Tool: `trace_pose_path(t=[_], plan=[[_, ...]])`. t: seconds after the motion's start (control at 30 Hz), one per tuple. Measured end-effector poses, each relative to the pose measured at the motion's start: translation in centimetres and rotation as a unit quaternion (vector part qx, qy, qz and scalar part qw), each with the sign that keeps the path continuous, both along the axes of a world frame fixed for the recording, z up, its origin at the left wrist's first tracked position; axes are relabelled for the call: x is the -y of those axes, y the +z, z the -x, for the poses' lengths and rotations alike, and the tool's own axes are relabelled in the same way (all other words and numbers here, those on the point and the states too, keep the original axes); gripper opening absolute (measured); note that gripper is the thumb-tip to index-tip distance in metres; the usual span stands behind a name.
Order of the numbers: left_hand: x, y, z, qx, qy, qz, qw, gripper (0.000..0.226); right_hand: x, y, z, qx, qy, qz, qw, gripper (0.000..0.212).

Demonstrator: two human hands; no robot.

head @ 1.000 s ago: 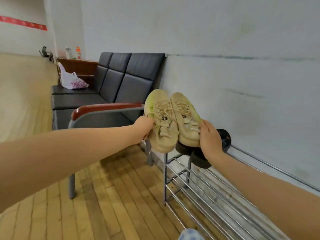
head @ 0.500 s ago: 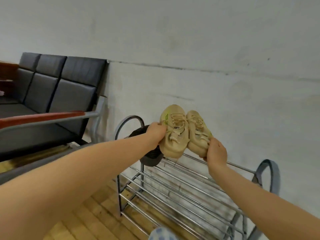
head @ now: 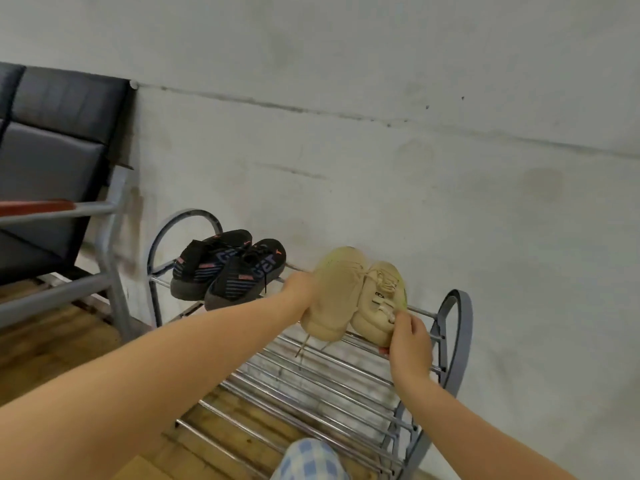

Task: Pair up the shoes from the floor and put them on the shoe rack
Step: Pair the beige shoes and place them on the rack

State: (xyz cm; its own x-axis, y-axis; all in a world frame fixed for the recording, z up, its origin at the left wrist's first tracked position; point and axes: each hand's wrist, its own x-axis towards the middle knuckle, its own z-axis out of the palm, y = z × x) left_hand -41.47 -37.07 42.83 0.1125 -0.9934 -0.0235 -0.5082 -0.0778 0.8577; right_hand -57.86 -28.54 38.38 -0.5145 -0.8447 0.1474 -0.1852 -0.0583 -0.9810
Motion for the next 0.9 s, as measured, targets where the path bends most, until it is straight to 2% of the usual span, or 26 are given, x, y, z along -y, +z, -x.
trace_pose_path(t=[0.13, 0.33, 0.43, 0.5, 0.63, 0.7, 0.77, 0.9], plan=[[0.2, -2.7, 1.2, -0.049, -0.013, -0.026, 0.998, 0.039, -0.5, -1.5, 1.3, -0.047, 0.017, -0.003, 0.999, 0.025], [-0.4, -2.8, 0.2, -0.148, 0.023, -0.009, 0.989, 0.036, -1.0, -1.1, 0.8, -0.09, 0.023, 0.001, 0.996, 0.03], [-1.0, -3.6, -1.0, -0.194, 0.017, -0.033, 0.98, 0.029, -1.4, -1.5, 0.7, -0.127, 0.03, 0.009, 0.991, 0.035], [-1.0, -4.1, -1.5, -0.194, 0.007, -0.029, 0.981, 0.026, -1.7, -1.7, 0.4, -0.151, 0.032, 0.012, 0.988, 0.037], [-1.5, -3.9, -2.0, -0.106, 0.0, -0.01, 0.994, 0.026, -2.0, -1.8, 0.1, -0.178, 0.019, 0.004, 0.984, 0.036], [-1.5, -4.0, -2.3, -0.105, -0.003, 0.003, 0.994, 0.027, -2.1, -1.9, 0.0, -0.211, 0.004, -0.012, 0.977, 0.035], [-1.3, -4.4, -2.8, -0.064, -0.013, 0.016, 0.998, 0.029, -2.2, -2.0, -0.1, -0.237, -0.013, -0.022, 0.971, 0.036], [-1.4, -4.7, -3.5, -0.095, -0.032, 0.02, 0.995, 0.027, -2.4, -1.8, -0.4, -0.221, -0.015, -0.019, 0.975, 0.038]])
